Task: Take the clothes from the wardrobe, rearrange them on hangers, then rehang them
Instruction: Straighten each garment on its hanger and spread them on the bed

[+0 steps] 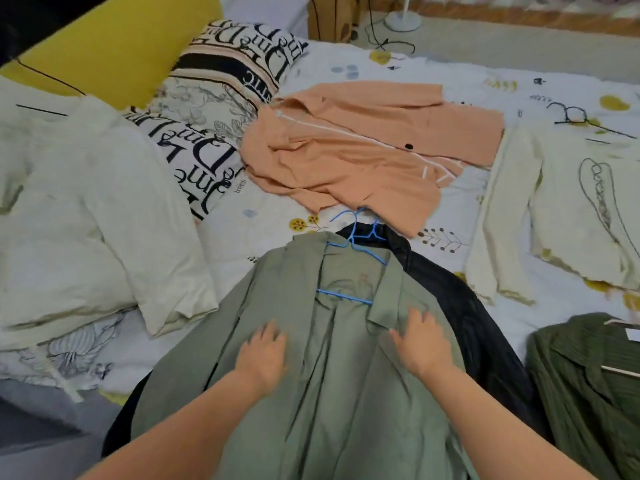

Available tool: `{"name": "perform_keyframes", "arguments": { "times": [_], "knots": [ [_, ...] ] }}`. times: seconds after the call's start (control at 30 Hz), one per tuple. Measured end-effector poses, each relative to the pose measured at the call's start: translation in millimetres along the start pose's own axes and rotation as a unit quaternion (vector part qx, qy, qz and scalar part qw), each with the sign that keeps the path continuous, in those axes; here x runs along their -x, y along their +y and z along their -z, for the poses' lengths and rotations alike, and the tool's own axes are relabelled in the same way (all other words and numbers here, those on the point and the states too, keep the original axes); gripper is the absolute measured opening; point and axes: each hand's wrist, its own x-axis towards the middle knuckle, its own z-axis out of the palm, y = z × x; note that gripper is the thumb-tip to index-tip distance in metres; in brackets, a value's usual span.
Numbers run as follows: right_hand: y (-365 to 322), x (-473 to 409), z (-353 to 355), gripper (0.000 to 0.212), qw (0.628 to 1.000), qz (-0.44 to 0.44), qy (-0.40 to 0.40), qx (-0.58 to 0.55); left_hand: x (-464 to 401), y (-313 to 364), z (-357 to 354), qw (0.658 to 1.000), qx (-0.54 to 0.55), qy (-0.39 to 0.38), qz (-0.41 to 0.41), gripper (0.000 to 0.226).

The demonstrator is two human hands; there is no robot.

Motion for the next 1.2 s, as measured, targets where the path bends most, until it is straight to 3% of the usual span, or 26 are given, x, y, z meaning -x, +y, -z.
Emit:
{"name": "perform_keyframes", "arguments": {
  "times": [0.13, 0.23, 0.4, 0.53, 0.67, 0.73, 0.8, 0.87, 0.93, 1.03, 1.13, 1.2],
  "knots": [
    [-14, -44, -22, 0.07, 0.998, -0.021, 0.052, 0.01, -53, -22, -18, 1.0, -0.013, 0.004, -0.016, 0.089],
    [-16, -81, -31, 0.077, 0.994, -0.015, 0.106, 0.001, -79, -28, -45, 0.999, -0.014, -0.021, -0.021, 0.093],
    [-20, -120, -36, 0.09, 0.995, -0.043, 0.087, 0.032, -106, -32, -66, 0.998, -0.01, -0.058, -0.02, 0.094],
    [-33, -105, -40, 0.061, 0.986, -0.057, 0.153, 0.023, -113, -35, -63, 0.995, -0.001, -0.095, -0.021, 0.095],
    [-37, -69, -33, 0.035, 0.983, -0.056, 0.159, -0.078, -105, -34, -33, 0.992, 0.015, -0.124, -0.02, 0.082],
    [-34, -52, -23, 0.032, 0.979, -0.038, 0.159, -0.123, -95, -33, -9, 0.999, 0.044, -0.029, -0.01, 0.057],
    [-31, -34, -10, 0.031, 0.973, -0.016, 0.168, -0.156, -81, -32, 20, 0.983, 0.08, 0.163, 0.005, 0.037],
    [-28, -17, 6, 0.029, 0.97, -0.002, 0.173, -0.171, -66, -28, 49, 0.941, 0.136, 0.309, -0.009, 0.038],
    [-24, 2, 22, 0.029, 0.969, 0.006, 0.175, -0.174, -48, -19, 72, 0.911, 0.152, 0.383, -0.035, 0.053],
    [-18, 34, 45, 0.028, 0.967, 0.031, 0.176, -0.179, -19, -9, 98, 0.912, 0.099, 0.389, -0.089, 0.058],
    [-7, 69, 67, 0.029, 0.967, 0.047, 0.177, -0.179, 15, -7, 116, 0.945, 0.058, 0.303, -0.112, 0.028],
    [0, 94, 79, 0.029, 0.963, 0.06, 0.171, -0.197, 43, -5, 124, 0.948, 0.049, 0.293, -0.113, 0.014]
  ]
}}
